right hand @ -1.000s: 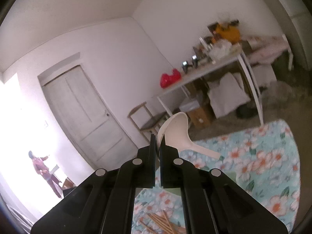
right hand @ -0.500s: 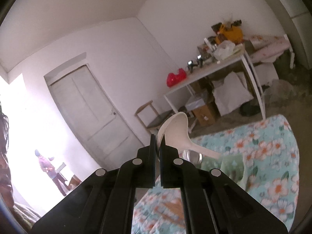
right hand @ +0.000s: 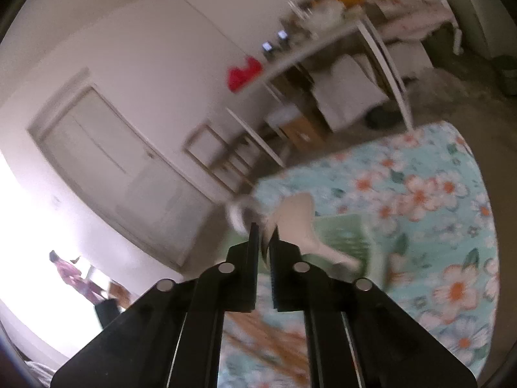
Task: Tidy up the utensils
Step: 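Lower the white ladle into the green basket and open the right tool, then move both tools over the wooden chopsticks on the tablecloth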
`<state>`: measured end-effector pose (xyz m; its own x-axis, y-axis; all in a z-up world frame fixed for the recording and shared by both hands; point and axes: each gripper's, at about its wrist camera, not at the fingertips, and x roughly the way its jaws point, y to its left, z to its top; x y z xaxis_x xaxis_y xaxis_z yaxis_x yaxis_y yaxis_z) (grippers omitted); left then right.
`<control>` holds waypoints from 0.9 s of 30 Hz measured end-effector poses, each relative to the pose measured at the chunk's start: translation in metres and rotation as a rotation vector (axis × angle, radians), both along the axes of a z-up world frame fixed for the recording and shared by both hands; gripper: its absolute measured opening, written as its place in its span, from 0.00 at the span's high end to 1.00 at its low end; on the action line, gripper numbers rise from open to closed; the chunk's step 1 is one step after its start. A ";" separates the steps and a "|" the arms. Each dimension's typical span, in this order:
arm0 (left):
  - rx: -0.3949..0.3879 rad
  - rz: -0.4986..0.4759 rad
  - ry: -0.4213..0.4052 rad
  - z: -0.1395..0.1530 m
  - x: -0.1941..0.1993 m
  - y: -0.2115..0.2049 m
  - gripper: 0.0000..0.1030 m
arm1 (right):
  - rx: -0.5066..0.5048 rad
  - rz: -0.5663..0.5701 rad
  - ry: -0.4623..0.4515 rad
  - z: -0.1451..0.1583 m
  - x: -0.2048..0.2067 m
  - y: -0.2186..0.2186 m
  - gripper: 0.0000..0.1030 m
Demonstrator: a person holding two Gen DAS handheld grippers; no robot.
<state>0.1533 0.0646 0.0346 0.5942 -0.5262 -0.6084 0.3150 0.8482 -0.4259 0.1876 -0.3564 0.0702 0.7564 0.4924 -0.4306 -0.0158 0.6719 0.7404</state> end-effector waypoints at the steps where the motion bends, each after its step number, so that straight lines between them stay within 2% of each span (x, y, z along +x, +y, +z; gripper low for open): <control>1: -0.001 -0.001 0.001 0.000 -0.001 0.000 0.23 | -0.036 -0.023 0.040 -0.007 0.007 -0.005 0.86; 5: 0.001 -0.007 0.000 0.000 -0.002 -0.002 0.23 | -0.120 -0.072 0.099 -0.017 0.015 -0.014 0.72; 9: 0.002 -0.009 0.010 -0.002 0.000 -0.004 0.23 | -0.195 -0.106 0.081 -0.010 0.007 -0.018 0.55; 14: -0.001 -0.014 0.013 -0.002 0.002 -0.007 0.23 | -0.300 -0.146 0.071 0.003 -0.002 -0.017 0.51; 20: 0.000 -0.023 0.009 -0.003 0.001 -0.010 0.23 | -0.311 -0.238 0.029 0.014 -0.020 -0.027 0.49; 27: 0.004 -0.027 0.006 -0.004 0.000 -0.012 0.22 | -0.337 -0.331 -0.071 0.032 -0.072 -0.015 0.46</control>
<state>0.1536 0.0528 0.0307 0.5757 -0.5396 -0.6143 0.3354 0.8410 -0.4245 0.1157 -0.3719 0.1018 0.8822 0.0620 -0.4667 0.1967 0.8521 0.4850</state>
